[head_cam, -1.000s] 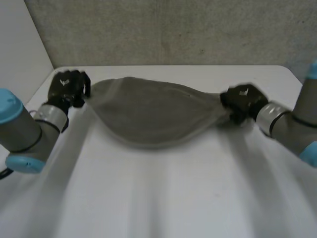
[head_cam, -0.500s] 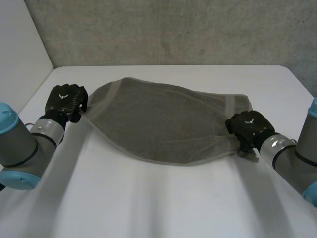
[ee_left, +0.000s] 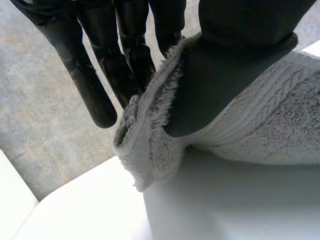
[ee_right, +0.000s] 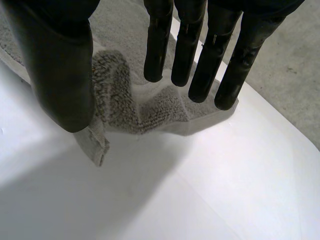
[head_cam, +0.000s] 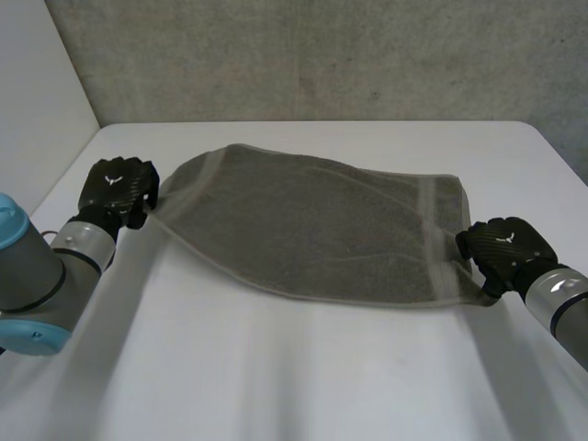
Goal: Fold the towel.
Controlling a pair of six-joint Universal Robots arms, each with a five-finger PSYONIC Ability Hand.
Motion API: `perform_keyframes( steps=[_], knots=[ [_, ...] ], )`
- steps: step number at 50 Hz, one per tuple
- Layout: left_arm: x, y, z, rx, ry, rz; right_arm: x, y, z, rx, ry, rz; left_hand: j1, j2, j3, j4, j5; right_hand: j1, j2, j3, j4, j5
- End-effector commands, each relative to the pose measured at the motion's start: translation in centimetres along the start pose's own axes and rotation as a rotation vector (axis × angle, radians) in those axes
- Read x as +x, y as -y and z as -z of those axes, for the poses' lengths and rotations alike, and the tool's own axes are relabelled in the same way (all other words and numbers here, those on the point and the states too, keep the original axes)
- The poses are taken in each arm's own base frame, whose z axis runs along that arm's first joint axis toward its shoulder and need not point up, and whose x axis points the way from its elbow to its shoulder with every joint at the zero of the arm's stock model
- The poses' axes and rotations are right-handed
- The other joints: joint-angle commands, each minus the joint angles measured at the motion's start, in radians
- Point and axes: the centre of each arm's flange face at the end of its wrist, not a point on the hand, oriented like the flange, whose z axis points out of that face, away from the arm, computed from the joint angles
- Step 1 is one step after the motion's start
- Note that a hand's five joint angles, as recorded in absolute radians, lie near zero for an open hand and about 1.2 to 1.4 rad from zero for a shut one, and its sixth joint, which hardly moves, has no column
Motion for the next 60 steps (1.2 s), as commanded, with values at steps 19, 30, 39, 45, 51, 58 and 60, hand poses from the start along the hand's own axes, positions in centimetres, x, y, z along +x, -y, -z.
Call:
perform_keyframes(
  steps=[19, 30, 39, 45, 51, 58, 60],
  knots=[
    [-3.1, 3.2, 0.8, 0.072, 0.105, -0.023, -2.4, -1.1, 0.4, -0.017, 0.070, 0.009, 0.188, 0.179, 0.181, 0.178, 0.356, -0.103, -0.115, -0.103, -0.096, -0.114],
    [-4.8, 4.0, 1.0, 0.084, 0.194, -0.027, -3.6, -1.1, 0.7, -0.017, 0.099, 0.020, 0.188, 0.179, 0.181, 0.178, 0.356, -0.109, -0.121, -0.109, -0.102, -0.120],
    [-4.0, 3.6, 1.3, 0.070, 0.173, -0.022, -4.1, -1.1, 0.7, -0.003, 0.101, 0.016, 0.188, 0.179, 0.181, 0.178, 0.356, -0.035, -0.048, -0.035, -0.029, -0.047],
    [-4.0, 3.5, 1.3, 0.068, 0.173, -0.020, -5.1, -1.4, 0.6, 0.002, 0.121, 0.009, 0.188, 0.179, 0.181, 0.178, 0.356, -0.029, -0.042, -0.029, -0.023, -0.041],
    [-4.0, 3.5, 1.3, 0.067, 0.172, -0.021, -6.3, -1.7, 0.5, -0.002, 0.156, 0.003, 0.188, 0.179, 0.181, 0.178, 0.356, -0.067, -0.080, -0.067, -0.061, -0.079],
    [-4.0, 3.3, 1.3, 0.061, 0.171, -0.018, -6.8, -1.9, 0.5, -0.005, 0.170, 0.020, 0.188, 0.179, 0.181, 0.178, 0.356, -0.053, -0.065, -0.053, -0.046, -0.064],
    [-4.0, 3.3, 1.3, 0.061, 0.171, -0.018, -6.7, -2.1, 0.3, -0.003, 0.157, 0.023, 0.188, 0.179, 0.181, 0.178, 0.356, 0.006, -0.007, 0.005, 0.012, -0.006]
  ],
)
